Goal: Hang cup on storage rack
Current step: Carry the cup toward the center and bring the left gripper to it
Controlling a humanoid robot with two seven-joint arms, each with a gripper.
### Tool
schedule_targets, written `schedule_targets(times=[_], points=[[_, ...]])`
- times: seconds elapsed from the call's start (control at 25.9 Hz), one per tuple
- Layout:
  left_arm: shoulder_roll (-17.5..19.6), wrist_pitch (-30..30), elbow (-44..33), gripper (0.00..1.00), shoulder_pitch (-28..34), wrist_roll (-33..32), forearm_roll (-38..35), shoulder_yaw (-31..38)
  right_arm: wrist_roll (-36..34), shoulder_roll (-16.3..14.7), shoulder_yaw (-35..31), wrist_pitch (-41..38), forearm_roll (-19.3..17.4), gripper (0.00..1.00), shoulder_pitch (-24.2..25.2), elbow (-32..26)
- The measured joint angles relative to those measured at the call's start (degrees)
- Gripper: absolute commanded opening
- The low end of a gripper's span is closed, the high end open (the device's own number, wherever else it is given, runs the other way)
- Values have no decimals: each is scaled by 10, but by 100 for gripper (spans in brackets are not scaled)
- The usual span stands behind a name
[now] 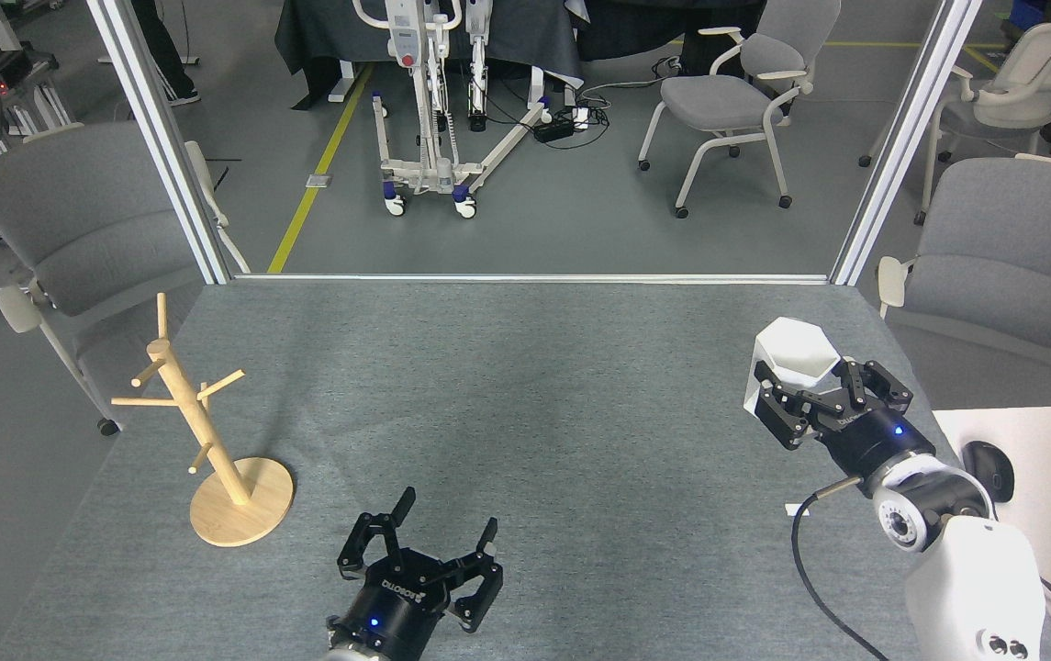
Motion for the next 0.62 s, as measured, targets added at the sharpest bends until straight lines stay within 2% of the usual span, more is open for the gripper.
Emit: schedule_targets(times=[0.12,0.23,0.43,0.62], points=[[-3,4,-4,100,-2,-2,-34,-62,38,22,61,157,-2,0,38,-115],[-13,7,-3,100,-14,-7,-51,-118,77,37,138,322,-2,0,63,-187],[-29,40,32,100,-74,-35,-67,-192,140,41,265,521,-2,0,60,-225],[-34,67,62,100,-137,-48,-64,-224,165,43,338,594,-2,0,52,-231]])
